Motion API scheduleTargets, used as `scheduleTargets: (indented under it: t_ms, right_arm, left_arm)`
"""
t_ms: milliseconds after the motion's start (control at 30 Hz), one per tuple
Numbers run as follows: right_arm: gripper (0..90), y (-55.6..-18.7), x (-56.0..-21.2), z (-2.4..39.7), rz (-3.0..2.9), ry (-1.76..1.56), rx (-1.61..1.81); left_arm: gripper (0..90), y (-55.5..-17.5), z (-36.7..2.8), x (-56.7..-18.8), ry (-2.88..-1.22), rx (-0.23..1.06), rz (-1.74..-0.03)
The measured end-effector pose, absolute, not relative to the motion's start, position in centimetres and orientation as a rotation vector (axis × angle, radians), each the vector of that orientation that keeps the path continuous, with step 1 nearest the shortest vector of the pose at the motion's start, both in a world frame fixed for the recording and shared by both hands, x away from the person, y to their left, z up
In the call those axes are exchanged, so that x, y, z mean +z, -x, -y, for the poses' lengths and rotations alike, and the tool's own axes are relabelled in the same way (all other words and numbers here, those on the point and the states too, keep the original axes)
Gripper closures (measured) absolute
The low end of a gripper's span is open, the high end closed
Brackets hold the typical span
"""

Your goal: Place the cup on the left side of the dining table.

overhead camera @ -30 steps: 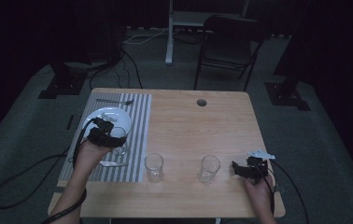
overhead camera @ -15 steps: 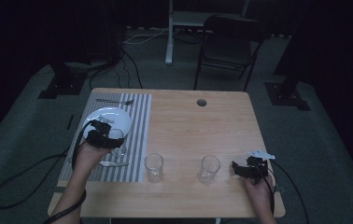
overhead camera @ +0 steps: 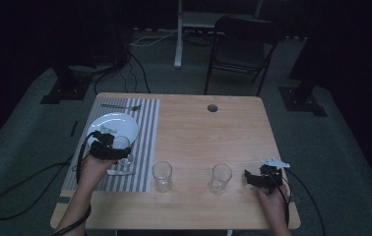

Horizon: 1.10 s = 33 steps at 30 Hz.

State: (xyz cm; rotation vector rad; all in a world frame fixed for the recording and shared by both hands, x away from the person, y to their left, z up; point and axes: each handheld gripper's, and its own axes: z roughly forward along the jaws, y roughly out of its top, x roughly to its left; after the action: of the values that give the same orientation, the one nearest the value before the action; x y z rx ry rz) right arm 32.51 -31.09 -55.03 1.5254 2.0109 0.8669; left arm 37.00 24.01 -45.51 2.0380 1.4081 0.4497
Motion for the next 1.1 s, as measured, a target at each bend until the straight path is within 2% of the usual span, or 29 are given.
scheduleTargets:
  t_ms: [67,133,167,233,367,433,533,967,1100]
  right_arm:
    - [12.6,-32.5,-55.0,31.1,-2.011,-1.525,0.867]
    - [12.6,-32.5,-55.0,31.1,-2.011,-1.526,0.867]
    - [12.6,-32.5,-55.0,31.1,-2.011,-1.525,0.867]
    - [12.6,-32.5,-55.0,31.1,-2.011,-1.526,0.867]
    - [12.6,-32.5,-55.0,31.1,-2.011,-1.526,0.867]
    - [12.7,-32.5,-55.0,31.1,-2.011,-1.526,0.866]
    - [12.6,-32.5,-55.0,31.1,-2.011,-1.525,0.865]
    - [12.7,-32.5,-55.0,31.1,-2.009,-1.530,0.866]
    - [12.7,-32.5,-55.0,31.1,-2.009,-1.530,0.866]
  left_arm:
    - [18.8,-36.8,-24.0,-45.7,-2.028,0.457,-1.413]
    - [10.6,-36.7,-24.0,-45.9,-2.041,0.452,-1.419]
    - [10.3,-36.6,-24.0,-46.1,-2.046,0.441,-1.417]
    - [10.4,-36.3,-23.9,-46.5,-2.064,0.456,-1.403]
    - [10.4,-35.5,-24.0,-47.5,-2.046,0.567,-1.390]
    - [10.4,-35.1,-24.4,-47.8,-2.036,0.552,-1.391]
    - [10.4,-34.4,-24.8,-48.3,-2.024,0.599,-1.400]
    - [10.4,-31.5,-27.4,-49.8,-1.908,0.610,-1.452]
    - [10.4,-30.6,-27.7,-50.4,-1.921,0.610,-1.452]
